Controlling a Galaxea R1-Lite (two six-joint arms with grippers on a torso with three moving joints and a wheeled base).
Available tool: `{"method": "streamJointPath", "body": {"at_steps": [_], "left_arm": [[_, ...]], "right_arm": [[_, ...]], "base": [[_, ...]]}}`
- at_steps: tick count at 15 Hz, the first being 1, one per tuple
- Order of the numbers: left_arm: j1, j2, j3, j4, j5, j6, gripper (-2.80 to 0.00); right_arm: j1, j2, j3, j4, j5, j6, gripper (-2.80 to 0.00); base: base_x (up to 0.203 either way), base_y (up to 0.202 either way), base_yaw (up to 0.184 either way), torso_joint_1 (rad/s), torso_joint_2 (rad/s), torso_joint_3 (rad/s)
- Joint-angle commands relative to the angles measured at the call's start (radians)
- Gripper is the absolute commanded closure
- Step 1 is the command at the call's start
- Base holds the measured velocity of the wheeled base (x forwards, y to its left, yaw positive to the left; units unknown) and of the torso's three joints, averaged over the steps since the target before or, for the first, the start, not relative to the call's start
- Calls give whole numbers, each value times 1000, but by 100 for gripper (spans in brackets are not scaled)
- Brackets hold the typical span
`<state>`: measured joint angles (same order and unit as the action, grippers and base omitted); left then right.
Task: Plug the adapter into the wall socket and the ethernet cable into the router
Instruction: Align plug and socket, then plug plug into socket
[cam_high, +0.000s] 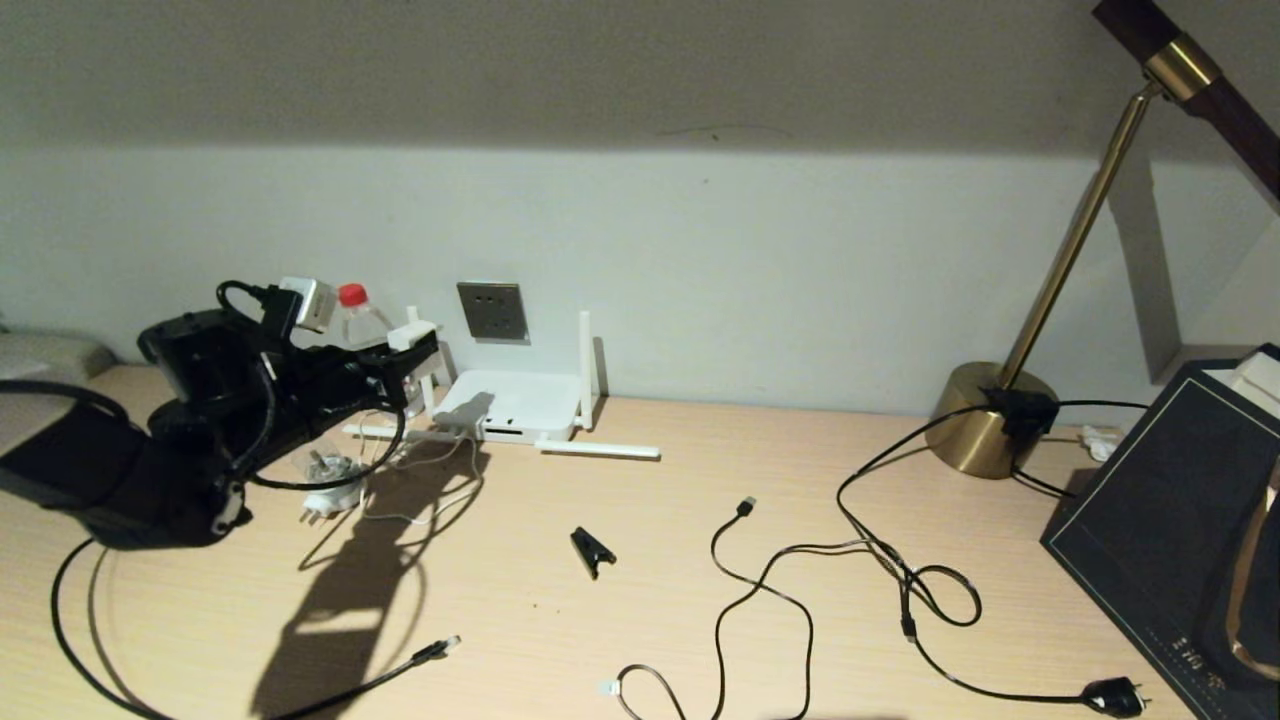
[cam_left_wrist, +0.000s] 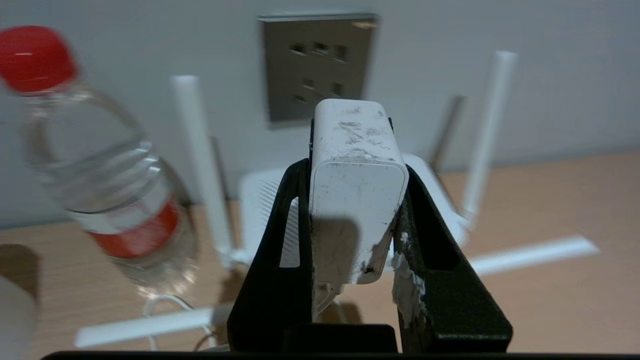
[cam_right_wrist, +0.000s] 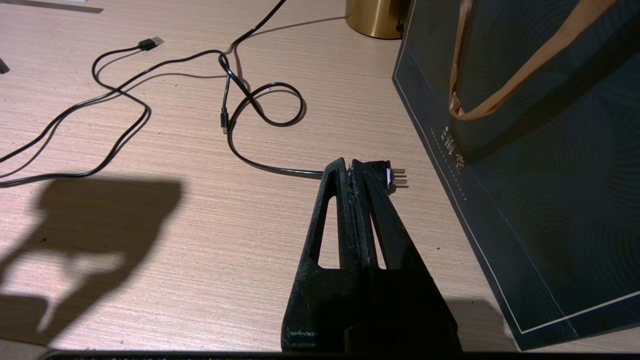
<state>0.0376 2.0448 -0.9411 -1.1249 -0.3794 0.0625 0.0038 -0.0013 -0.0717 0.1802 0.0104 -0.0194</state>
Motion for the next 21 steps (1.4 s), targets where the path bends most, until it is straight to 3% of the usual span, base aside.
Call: {"method": "streamJointPath", "body": {"at_steps": [1, 4, 9, 21], "left_arm": [[-28, 187, -15, -249, 82, -4, 0], [-76, 330, -166, -369, 175, -16, 0], [-173, 434, -338, -383, 279, -44, 0], [-161, 446, -441, -281, 327, -47, 0]], "right_arm": [[1, 1, 0, 1, 0, -1, 0], [1, 1, 0, 1, 0, -1, 0], [1, 1, 0, 1, 0, -1, 0], [1, 1, 0, 1, 0, -1, 0]], "base": [[0, 0, 0, 0, 0, 0], [0, 0, 0, 0, 0, 0], [0, 0, 0, 0, 0, 0], [0, 0, 0, 0, 0, 0]]}}
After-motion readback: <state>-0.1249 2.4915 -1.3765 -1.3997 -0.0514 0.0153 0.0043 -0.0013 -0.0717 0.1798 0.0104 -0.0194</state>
